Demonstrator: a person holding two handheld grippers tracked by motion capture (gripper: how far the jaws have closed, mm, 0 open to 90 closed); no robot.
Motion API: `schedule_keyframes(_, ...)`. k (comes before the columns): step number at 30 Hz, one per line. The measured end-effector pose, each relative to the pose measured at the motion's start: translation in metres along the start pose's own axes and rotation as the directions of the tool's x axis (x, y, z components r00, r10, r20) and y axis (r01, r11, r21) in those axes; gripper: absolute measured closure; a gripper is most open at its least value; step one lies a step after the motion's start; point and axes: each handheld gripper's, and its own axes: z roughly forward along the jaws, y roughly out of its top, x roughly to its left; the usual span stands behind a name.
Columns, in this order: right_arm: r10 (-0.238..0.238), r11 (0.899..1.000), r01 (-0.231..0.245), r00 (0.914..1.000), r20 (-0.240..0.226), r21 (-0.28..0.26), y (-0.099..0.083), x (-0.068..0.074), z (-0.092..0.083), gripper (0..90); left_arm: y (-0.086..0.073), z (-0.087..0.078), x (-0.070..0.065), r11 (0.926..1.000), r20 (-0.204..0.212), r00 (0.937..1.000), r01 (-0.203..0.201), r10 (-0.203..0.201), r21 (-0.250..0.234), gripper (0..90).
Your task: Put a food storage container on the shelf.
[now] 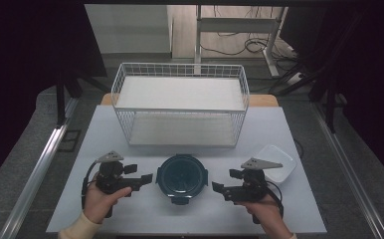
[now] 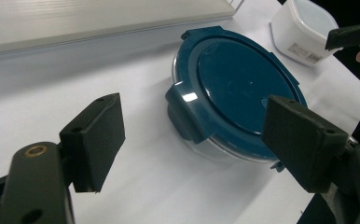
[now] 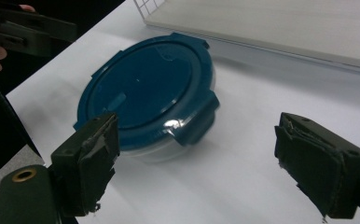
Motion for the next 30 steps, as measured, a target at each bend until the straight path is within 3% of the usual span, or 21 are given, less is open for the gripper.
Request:
schedule_keyframes(3, 0.003, 1.000, -0.003, 1.0000, 0.000, 0.022, 0.008, 0.005, 0.008, 12.5, 0.009, 0.003, 0.000, 1.0000, 0.015, 0.9998, 0.009, -0.009, -0.001, 20.1)
schedule_keyframes(7, 0.068, 0.997, -0.066, 0.9971, -0.035, 0.044, 0.016, 0.004, 0.024, 11.6, 0.017, 0.012, 0.000, 0.9989, 0.058, 0.9975, 0.039, -0.041, 0.027, 18.5)
schedule_keyframes(11, 0.121, 0.992, -0.119, 0.9917, -0.044, 0.047, 0.017, 0.001, 0.036, 11.5, 0.016, 0.023, -0.001, 0.9957, 0.068, 0.9957, 0.058, -0.063, 0.073, 16.8)
schedule_keyframes(15, 0.145, 0.987, -0.142, 0.9887, -0.038, 0.077, 0.013, -0.001, 0.047, 10.9, 0.013, 0.033, 0.002, 0.9872, 0.101, 0.9871, 0.113, -0.124, 0.113, 16.3)
schedule_keyframes(21, 0.214, 0.972, -0.207, 0.9752, -0.057, 0.109, 0.008, -0.003, 0.061, 10.4, 0.010, 0.042, 0.006, 0.9844, 0.105, 0.9837, 0.134, -0.146, 0.114, 16.3)
schedule_keyframes(23, 0.228, 0.968, -0.220, 0.9715, -0.063, 0.123, 0.006, -0.003, 0.066, 9.9, 0.009, 0.046, 0.007, 0.9825, 0.122, 0.9797, 0.145, -0.159, 0.118, 16.5)
schedule_keyframes(26, 0.254, 0.960, -0.243, 0.9650, -0.066, 0.137, 0.005, -0.004, 0.072, 9.4, 0.004, 0.054, 0.011, 0.9737, 0.164, 0.9650, 0.183, -0.205, 0.135, 16.7)
schedule_keyframes(30, 0.300, 0.946, -0.288, 0.9513, -0.070, 0.148, 0.004, -0.005, 0.079, 7.8, -0.001, 0.063, 0.015, 0.9666, 0.168, 0.9608, 0.193, -0.221, 0.169, 17.7)
